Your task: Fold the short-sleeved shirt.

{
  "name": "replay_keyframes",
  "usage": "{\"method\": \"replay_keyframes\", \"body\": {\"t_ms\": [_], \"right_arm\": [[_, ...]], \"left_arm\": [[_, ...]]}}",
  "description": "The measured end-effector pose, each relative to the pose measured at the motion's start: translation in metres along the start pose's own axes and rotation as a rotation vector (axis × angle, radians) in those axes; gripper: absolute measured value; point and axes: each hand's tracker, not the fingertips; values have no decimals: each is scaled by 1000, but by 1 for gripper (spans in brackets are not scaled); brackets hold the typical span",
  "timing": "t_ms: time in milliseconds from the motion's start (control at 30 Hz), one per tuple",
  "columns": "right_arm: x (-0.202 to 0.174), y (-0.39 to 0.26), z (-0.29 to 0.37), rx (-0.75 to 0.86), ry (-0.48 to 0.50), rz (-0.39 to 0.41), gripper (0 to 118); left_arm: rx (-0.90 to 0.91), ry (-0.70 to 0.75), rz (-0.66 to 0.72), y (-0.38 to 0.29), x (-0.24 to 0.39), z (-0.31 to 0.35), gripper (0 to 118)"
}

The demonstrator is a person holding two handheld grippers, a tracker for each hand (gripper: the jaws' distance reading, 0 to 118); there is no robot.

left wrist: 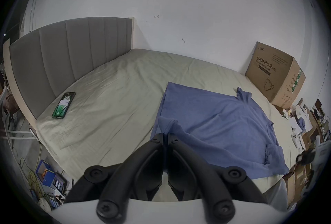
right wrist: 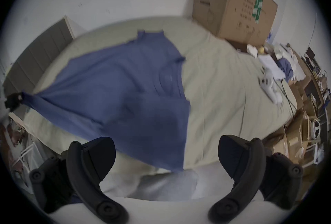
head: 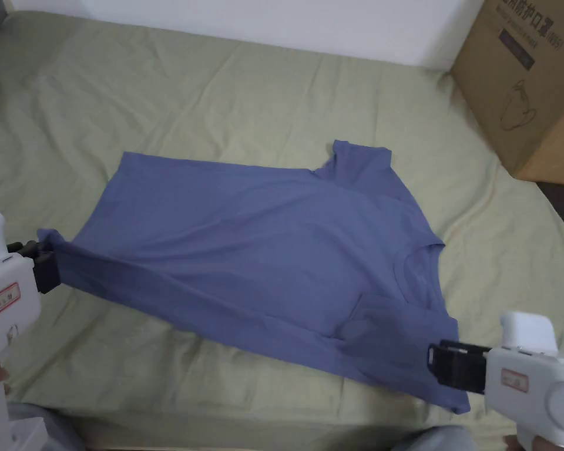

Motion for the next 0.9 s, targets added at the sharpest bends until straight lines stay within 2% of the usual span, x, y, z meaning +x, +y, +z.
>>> {"method": "replay_keyframes", "body": {"t_ms": [100,133,167,200,233,267,300,333,433,533,633,733,900], "right_arm": [[6,-16,-27,-125,7,-22,114],[7,-22,-34,-155,15,-30,110],[7,-26,-38,-172,30,-35,101],[7,-29,-41,-172,38,-38,83],[7,-31,-41,-170,37,-40,40],[6,-33,-43,-168,33,-46,13],[6,-34,-44,-159,27,-56,6],[7,-34,-42,-138,37,-73,3],[15,-21,-29,-105,111,-147,2],[22,4,-6,-53,115,-114,2],[29,38,10,11,136,-125,2],[26,82,12,77,100,-107,2],[2,154,-13,122,19,-68,2]], "left_arm": [[-10,4,7,-2,-3,-2,3],[-15,7,15,-3,-5,-3,3],[-20,9,21,-3,-6,-4,3],[-27,12,28,-5,-6,-7,3],[-33,14,33,-5,-7,-8,3],[-38,17,38,-5,-8,-10,3],[-43,19,41,-6,-9,-11,3],[-47,20,43,-6,-8,-12,3],[-52,26,41,-5,-10,-14,3],[-59,25,48,2,-11,-16,3],[-58,22,78,12,-11,-20,3],[-58,24,107,26,-8,-33,3],[-63,23,162,49,-3,-67,3]]}}
